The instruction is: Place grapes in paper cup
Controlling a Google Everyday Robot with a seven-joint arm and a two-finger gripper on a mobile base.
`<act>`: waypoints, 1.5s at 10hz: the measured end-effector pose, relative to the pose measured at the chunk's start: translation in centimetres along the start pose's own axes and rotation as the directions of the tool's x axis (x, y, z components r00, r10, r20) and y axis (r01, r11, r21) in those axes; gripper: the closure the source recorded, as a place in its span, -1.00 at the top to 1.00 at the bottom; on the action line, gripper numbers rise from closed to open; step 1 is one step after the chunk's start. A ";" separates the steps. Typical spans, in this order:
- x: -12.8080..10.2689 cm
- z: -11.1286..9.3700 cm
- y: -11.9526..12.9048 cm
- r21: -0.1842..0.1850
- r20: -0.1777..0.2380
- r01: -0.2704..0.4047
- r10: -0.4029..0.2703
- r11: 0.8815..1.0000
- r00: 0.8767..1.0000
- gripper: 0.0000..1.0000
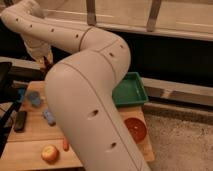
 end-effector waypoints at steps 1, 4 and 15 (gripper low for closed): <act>-2.2 0.3 -0.4 -0.025 0.020 0.013 -0.013 1.000 1.000 -1.00; -4.4 1.6 -0.5 -0.139 0.078 0.037 -0.026 0.990 0.997 -1.00; -2.7 1.9 1.4 -0.406 0.120 0.196 -0.161 0.893 0.980 -1.00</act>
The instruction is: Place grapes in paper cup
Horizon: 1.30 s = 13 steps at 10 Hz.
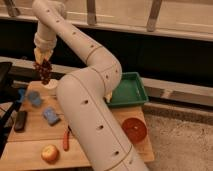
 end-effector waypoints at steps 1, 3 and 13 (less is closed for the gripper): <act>0.0 0.4 0.4 0.040 0.006 0.007 -0.008 0.999 1.000 -1.00; 0.3 0.9 1.3 0.146 0.020 0.010 -0.013 0.989 1.000 -1.00; 1.0 1.4 -1.4 0.010 0.094 0.014 -0.015 1.000 0.995 -1.00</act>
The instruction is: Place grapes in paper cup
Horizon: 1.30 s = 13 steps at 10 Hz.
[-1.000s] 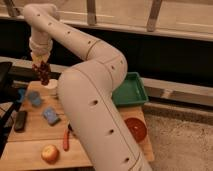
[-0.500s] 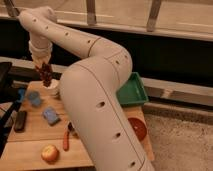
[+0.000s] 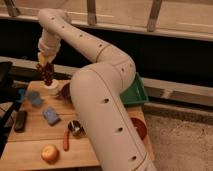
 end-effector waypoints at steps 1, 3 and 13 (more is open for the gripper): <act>0.1 0.3 0.3 -0.006 0.002 0.006 -0.006 1.000 1.000 -1.00; 0.2 0.9 0.7 -0.005 0.013 0.016 -0.016 1.000 1.000 -1.00; -3.3 1.1 -0.1 0.157 0.114 0.047 -0.065 0.987 0.991 -1.00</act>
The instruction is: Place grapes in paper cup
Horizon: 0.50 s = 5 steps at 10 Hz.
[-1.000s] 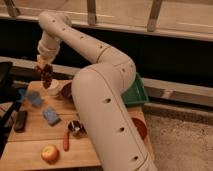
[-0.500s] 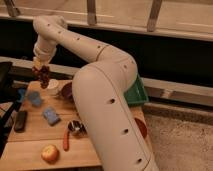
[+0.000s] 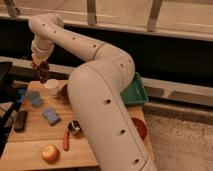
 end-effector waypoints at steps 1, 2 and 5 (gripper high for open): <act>0.0 0.1 -0.5 0.008 0.012 -0.002 0.002 1.000 1.000 -1.00; 0.1 0.3 -1.3 0.017 0.029 -0.010 0.010 1.000 1.000 -1.00; 1.3 1.9 -3.2 0.001 0.057 -0.035 0.035 0.999 0.998 -1.00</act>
